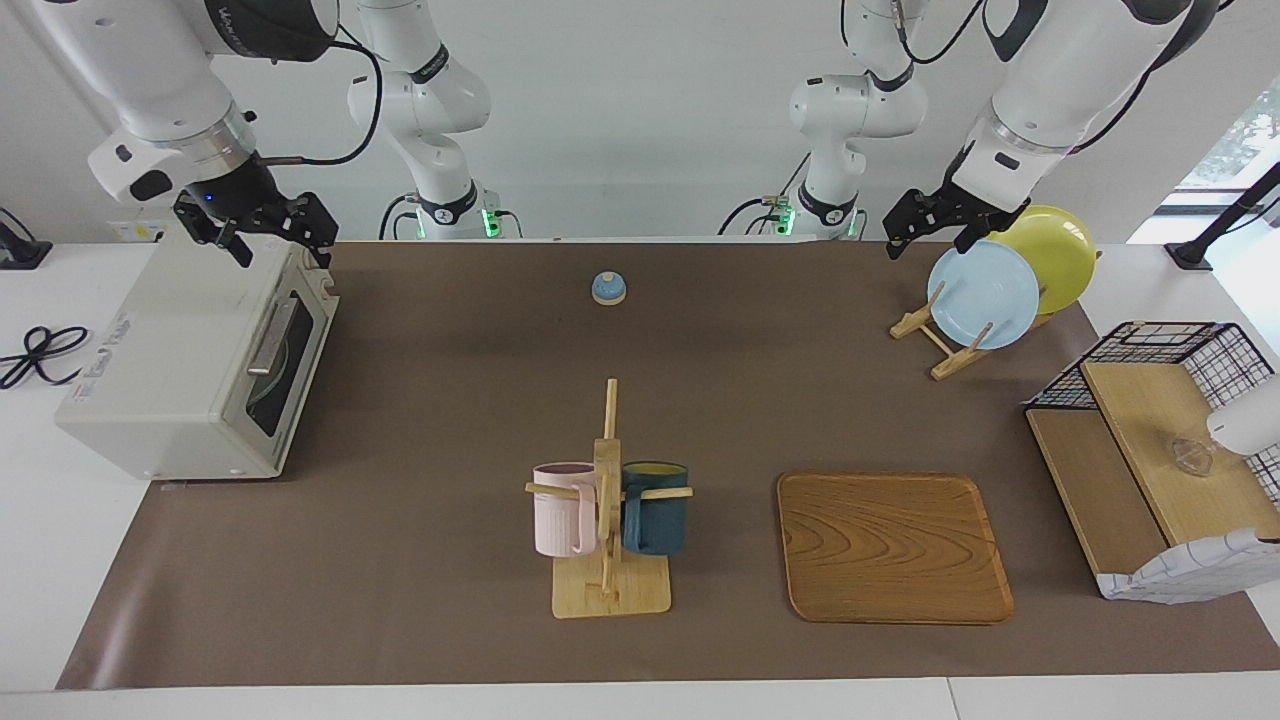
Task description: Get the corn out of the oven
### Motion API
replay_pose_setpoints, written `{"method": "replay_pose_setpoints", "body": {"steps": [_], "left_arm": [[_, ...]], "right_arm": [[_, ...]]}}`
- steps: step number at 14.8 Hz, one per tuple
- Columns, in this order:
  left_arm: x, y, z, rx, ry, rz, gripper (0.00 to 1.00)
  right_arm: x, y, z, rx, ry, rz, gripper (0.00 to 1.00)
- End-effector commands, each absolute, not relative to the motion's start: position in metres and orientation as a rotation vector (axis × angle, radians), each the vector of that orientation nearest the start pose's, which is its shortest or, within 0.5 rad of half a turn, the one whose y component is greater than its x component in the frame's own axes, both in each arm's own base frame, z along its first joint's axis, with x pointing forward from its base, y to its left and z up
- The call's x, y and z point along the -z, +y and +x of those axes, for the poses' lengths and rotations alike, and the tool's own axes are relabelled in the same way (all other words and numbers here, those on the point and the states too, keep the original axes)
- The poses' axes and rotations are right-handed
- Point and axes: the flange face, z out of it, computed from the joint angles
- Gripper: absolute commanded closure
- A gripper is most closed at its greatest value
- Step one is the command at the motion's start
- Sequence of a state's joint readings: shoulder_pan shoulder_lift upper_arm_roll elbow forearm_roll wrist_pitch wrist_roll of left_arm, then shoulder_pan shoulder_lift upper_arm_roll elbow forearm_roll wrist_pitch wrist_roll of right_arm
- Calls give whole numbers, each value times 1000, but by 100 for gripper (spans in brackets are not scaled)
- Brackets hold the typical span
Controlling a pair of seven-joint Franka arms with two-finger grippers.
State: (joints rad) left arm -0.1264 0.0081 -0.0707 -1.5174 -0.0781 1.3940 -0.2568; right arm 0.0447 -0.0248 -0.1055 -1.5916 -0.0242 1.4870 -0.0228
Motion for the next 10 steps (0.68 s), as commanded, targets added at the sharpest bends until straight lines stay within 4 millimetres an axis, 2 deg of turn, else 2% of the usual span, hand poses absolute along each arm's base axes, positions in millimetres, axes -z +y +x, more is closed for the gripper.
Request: {"method": "replay_pose_setpoints", "body": {"steps": [1,10], "left_arm": [[-632,-111,518,-246,-89,-3180,0],[-632,-111,518,-246,-89,-3180,0]], "right_arm": [[-622,-36,532,-125,69,-3151,0],[-620,-37,530,-134,66,-3150,0]]}}
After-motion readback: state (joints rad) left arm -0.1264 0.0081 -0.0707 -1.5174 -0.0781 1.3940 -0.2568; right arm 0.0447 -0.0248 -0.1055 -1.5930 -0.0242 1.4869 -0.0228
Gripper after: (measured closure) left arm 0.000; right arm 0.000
